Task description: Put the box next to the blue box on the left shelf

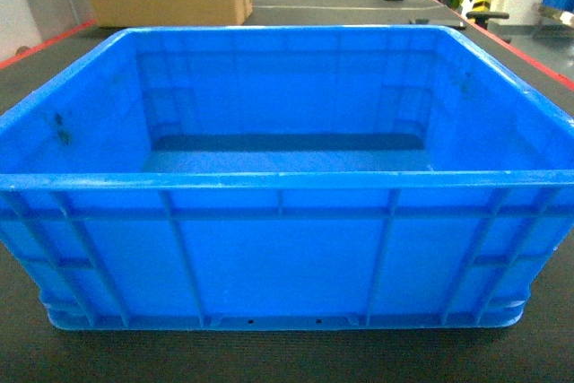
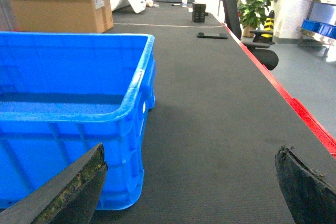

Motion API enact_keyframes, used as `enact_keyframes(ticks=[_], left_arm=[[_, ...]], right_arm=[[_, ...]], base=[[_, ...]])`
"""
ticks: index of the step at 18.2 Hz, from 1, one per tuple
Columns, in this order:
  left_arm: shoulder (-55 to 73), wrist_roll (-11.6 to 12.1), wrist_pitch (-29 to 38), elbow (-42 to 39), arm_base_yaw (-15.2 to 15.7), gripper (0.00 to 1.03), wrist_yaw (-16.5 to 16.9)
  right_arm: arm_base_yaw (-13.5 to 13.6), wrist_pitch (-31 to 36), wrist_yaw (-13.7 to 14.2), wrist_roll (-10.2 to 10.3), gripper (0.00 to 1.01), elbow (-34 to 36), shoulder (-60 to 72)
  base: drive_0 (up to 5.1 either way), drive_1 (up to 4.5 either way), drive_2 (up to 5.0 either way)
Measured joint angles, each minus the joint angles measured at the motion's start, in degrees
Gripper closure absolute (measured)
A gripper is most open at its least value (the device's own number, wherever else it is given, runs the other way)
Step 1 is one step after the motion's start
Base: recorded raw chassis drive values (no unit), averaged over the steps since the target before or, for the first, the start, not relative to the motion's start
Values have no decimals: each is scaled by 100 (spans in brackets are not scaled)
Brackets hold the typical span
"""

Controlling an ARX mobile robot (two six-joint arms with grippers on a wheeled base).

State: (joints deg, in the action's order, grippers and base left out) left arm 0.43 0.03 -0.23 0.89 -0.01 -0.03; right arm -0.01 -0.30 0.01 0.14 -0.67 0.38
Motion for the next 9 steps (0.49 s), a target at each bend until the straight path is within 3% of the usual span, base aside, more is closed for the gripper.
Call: enact_keyframes(ticks=[9], left_arm=[[0, 0, 0, 0, 0, 5, 0]], right_arm=[[0, 2, 0, 0, 3, 0, 0]], base=[[0, 0, 0]])
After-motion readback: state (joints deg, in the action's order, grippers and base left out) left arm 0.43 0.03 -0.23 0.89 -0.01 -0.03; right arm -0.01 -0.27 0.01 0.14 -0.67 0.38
